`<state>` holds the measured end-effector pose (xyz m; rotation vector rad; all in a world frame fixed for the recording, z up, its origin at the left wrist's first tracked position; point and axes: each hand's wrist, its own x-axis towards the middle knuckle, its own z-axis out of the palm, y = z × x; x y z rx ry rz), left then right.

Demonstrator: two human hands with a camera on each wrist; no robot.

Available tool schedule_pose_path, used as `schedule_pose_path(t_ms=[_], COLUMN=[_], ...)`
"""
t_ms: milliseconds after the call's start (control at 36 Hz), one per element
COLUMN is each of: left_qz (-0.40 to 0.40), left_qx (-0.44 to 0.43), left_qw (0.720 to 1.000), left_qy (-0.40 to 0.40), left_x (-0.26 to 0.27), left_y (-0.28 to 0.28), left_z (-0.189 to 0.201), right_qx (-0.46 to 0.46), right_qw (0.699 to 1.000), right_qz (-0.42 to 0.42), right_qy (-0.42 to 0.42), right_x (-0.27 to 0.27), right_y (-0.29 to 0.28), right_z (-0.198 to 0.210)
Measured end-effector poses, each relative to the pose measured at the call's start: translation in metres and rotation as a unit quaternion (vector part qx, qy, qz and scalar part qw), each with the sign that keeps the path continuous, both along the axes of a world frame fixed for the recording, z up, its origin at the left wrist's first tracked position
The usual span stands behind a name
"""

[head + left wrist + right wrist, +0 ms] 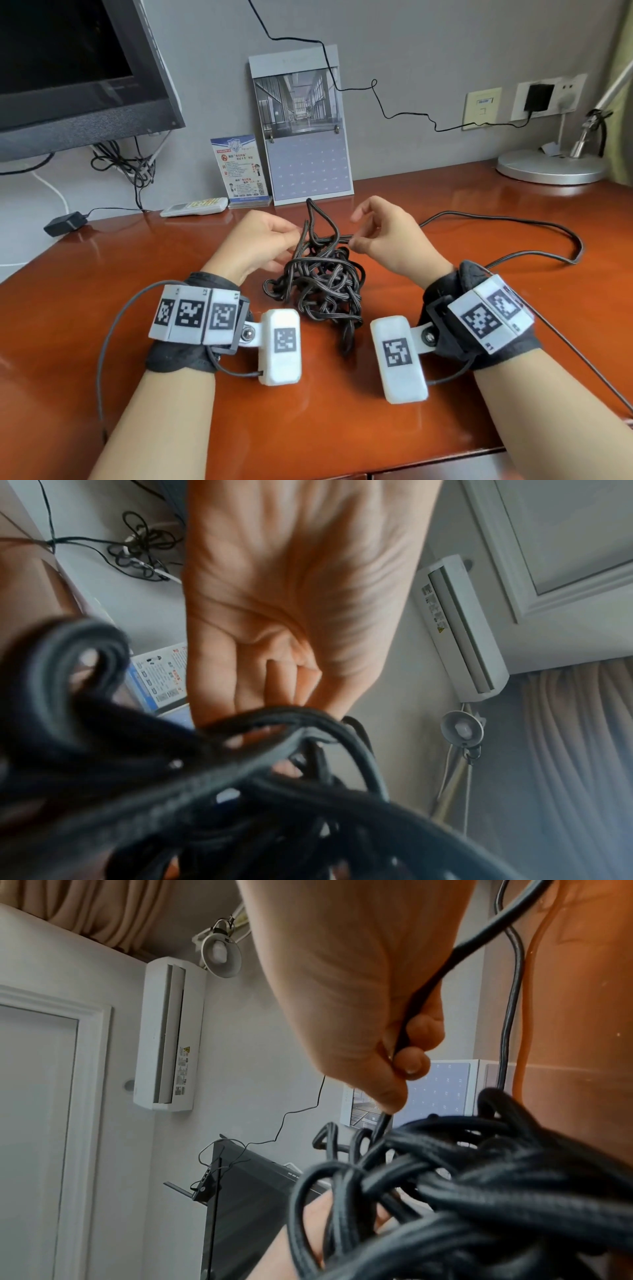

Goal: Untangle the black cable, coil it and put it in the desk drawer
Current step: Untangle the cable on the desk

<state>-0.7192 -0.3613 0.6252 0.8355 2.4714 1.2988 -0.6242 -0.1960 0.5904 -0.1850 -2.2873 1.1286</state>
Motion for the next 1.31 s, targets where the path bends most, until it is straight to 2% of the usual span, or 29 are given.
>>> schedule_pose_path(t_ms=[167,278,444,556,639,750,806,861,972,1083,1222,1305], left_qz=[-0.052,-0.081,-0.078,-0.076,-0.047,-0.015,-0.023,-0.041,-0.066,-0.071,-0.086,-0.065], left_qx=[-0.006,0.000,0.060,0.076,0.082,0.103,0.103,0.101,0.070,0.071,0.063,0.093], left_qw=[0.999,0.996,0.995,0.994,0.995,0.994,0.994,0.994,0.992,0.989,0.985,0.985], left_qy=[0.012,-0.028,0.006,-0.005,-0.013,-0.013,-0.001,0.019,0.079,0.108,0.134,0.130], left_x=[0.008,0.009,0.015,0.015,0.013,0.011,0.012,0.014,0.018,0.019,0.020,0.017], left_y=[0.003,0.002,0.010,0.014,0.017,0.020,0.021,0.023,0.029,0.032,0.032,0.033], left_z=[0.001,0.002,-0.005,-0.008,-0.010,-0.012,-0.014,-0.016,-0.021,-0.023,-0.022,-0.022], right_qx=[0.042,0.059,0.050,0.052,0.042,-0.063,-0.136,-0.160,-0.129,-0.109,-0.125,-0.110], right_qw=[0.999,0.997,0.996,0.997,0.999,0.998,0.990,0.987,0.986,0.987,0.985,0.986], right_qz=[-0.008,0.000,0.023,0.031,0.033,0.030,0.036,0.001,-0.088,-0.060,-0.061,-0.088], right_qy=[0.026,0.044,0.074,0.039,0.007,0.008,0.018,0.009,-0.052,-0.106,-0.100,-0.086], right_x=[-0.001,-0.003,-0.006,-0.005,0.000,0.004,0.004,0.003,0.003,0.003,0.000,-0.002], right_y=[-0.005,-0.007,-0.014,-0.016,-0.017,-0.018,-0.019,-0.018,-0.016,-0.021,-0.021,-0.019], right_z=[0.001,0.000,-0.001,0.000,0.005,0.011,0.013,0.014,0.012,0.010,0.010,0.009])
